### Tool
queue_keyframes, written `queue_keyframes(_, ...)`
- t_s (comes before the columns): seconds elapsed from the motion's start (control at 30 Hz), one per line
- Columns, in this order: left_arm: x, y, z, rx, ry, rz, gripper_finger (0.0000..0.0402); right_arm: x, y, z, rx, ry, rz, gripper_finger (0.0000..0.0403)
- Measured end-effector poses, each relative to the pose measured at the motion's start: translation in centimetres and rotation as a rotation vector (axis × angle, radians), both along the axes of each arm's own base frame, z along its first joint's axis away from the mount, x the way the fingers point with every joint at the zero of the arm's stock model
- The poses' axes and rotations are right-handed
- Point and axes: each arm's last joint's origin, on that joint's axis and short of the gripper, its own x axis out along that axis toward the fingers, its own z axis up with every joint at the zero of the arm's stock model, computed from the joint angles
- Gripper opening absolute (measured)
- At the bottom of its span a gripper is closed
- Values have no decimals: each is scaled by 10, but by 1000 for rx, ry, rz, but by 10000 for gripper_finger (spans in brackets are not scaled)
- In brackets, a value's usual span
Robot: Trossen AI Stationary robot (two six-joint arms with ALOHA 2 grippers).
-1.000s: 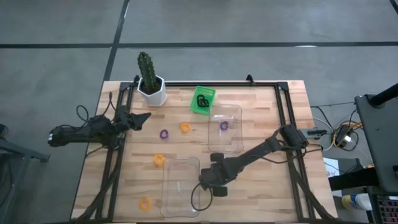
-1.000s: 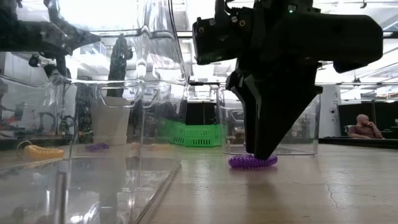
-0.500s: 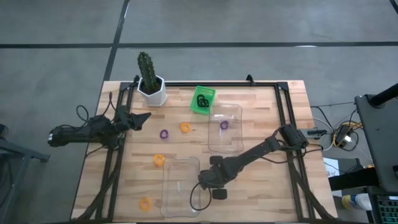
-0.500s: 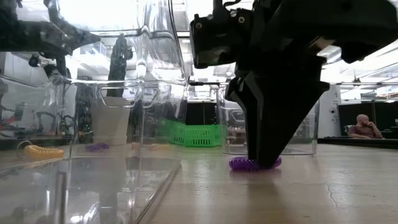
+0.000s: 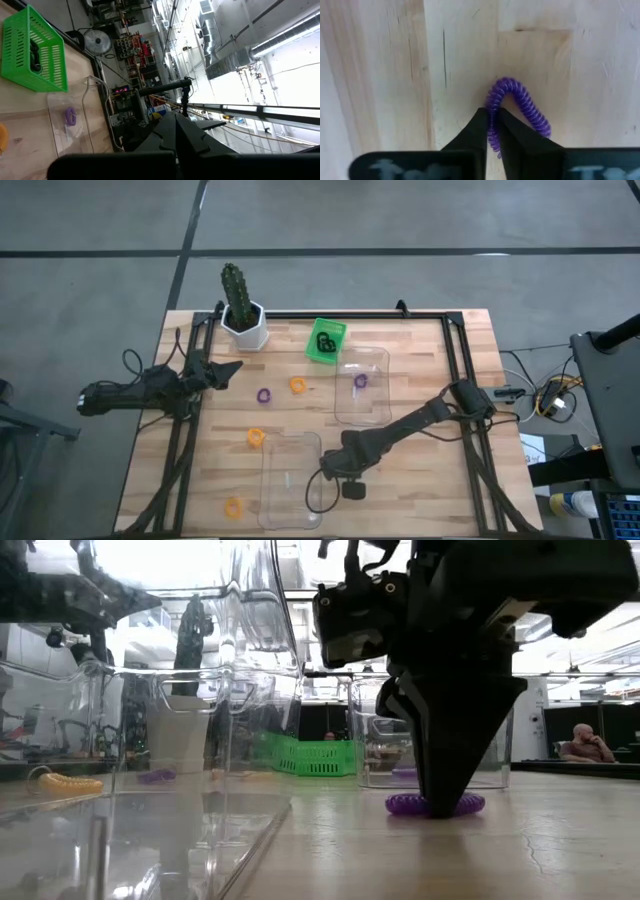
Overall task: Sort spring keychains
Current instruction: Put the bottom violet spring keychain into the top transparent bin
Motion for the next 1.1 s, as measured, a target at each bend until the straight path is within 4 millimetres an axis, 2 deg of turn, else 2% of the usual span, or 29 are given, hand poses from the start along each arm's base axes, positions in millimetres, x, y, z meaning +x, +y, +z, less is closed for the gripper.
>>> queue_keyframes(0.23,0,0,0,0,0,0,0,-4,3,7,4,49,-40,14)
queue_keyframes(0.4,0,0,0,0,0,0,0,-9,10,32,3,68,-20,12)
queue_keyframes(0.53,0,0,0,0,-1,0,0,-13,16,45,-6,108,-1,12)
queue_keyframes(0.67,0,0,0,0,-3,0,0,-16,22,77,4,87,15,11)
queue_keyframes(0.8,0,0,0,0,-2,0,0,-19,18,101,-42,71,0,11)
queue_keyframes(0.97,0,0,0,1,4,-1,0,-21,4,141,-138,-21,-45,11)
queue_keyframes(1.1,0,0,0,1,1,-4,0,-18,-13,161,-240,-69,-92,11)
